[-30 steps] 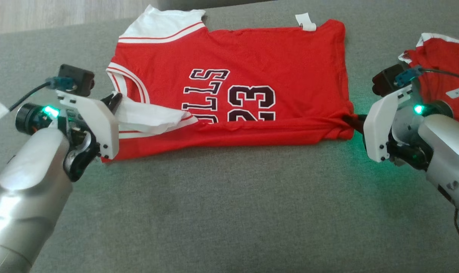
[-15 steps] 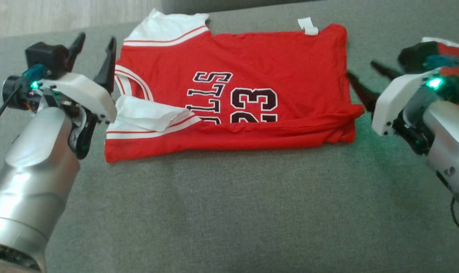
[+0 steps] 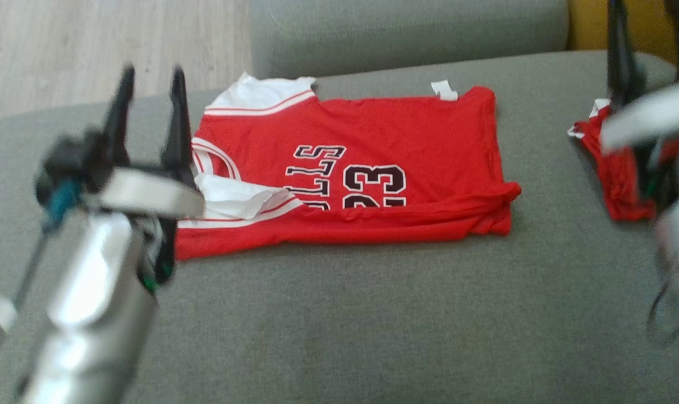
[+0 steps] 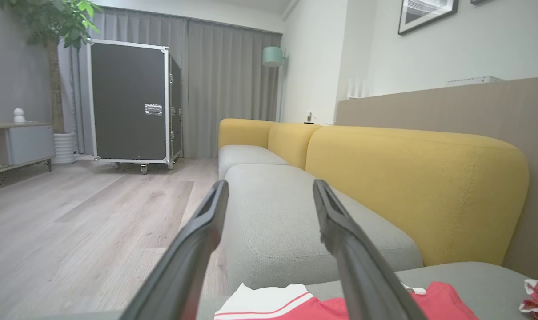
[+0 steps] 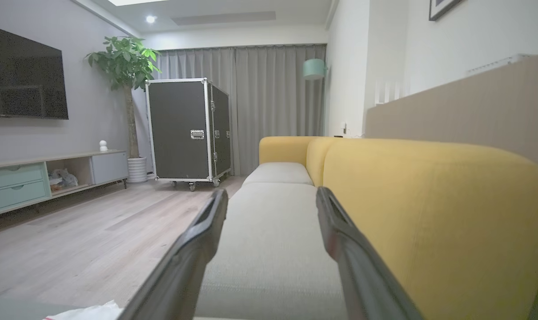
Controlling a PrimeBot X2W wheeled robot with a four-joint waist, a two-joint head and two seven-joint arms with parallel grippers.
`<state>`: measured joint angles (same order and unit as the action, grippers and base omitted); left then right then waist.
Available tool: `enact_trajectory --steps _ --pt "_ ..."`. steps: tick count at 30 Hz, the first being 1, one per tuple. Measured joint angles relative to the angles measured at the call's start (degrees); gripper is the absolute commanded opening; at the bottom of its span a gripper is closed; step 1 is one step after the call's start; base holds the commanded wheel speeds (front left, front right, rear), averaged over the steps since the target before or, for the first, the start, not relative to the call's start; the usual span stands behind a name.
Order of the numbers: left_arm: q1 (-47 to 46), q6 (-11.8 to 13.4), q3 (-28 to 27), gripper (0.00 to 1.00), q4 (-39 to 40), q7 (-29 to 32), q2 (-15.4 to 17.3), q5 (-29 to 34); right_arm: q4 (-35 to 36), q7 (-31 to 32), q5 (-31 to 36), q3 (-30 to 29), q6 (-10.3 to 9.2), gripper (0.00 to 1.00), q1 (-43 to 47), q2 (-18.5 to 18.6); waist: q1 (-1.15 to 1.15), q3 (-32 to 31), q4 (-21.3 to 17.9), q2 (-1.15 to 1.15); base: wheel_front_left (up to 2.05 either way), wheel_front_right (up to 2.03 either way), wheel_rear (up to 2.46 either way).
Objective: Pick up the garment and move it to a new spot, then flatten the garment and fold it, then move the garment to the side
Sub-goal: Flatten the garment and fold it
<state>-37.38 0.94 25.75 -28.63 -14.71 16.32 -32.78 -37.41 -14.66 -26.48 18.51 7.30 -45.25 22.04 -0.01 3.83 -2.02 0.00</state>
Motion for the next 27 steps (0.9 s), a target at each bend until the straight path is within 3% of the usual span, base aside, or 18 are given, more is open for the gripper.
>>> enact_trajectory --steps 3,7,9,12,18,24,27 --pt "7.6 1.9 -3.4 1.00 4.8 0.0 -2.6 1.8 7.9 0.0 8.7 -10.6 0.00 1.00 13.4 -6.0 0.00 -1.5 0.2 0.00 0.00 0.00 0.00" --pt "16.3 2.6 -6.6 1.00 8.7 0.0 -5.1 5.1 15.4 0.0 16.4 -16.3 0.00 1.00 28.1 -14.4 0.00 -3.1 0.6 0.00 0.00 0.00 0.00" --pt "19.4 2.6 -7.6 1.00 10.2 0.0 -5.9 7.6 18.5 0.0 18.3 -17.9 0.00 1.00 31.9 -16.7 0.00 -3.4 0.8 0.00 0.00 0.00 0.00" --pt "23.4 2.0 -9.4 1.00 10.6 0.0 -7.8 9.4 22.2 0.0 19.5 -20.7 0.00 1.00 34.7 -18.4 0.01 -3.5 0.6 0.00 0.00 0.00 0.00" --pt "30.7 1.0 -12.9 1.00 10.7 0.0 -10.6 13.3 24.2 0.0 19.4 -20.3 0.00 1.00 41.9 -19.2 0.01 -3.3 0.3 0.00 0.00 0.00 0.00" --pt "31.6 0.2 -17.0 1.00 11.1 0.0 -12.4 14.8 25.3 0.0 18.0 -19.0 0.00 1.00 43.2 -19.3 0.01 -2.4 -0.3 0.00 0.00 0.00 0.00" --pt "31.0 0.1 -17.7 1.00 7.3 0.0 -12.7 15.4 25.4 0.0 18.0 -18.6 0.00 1.00 42.8 -19.3 0.02 -1.6 -0.8 0.00 0.00 0.00 0.00"
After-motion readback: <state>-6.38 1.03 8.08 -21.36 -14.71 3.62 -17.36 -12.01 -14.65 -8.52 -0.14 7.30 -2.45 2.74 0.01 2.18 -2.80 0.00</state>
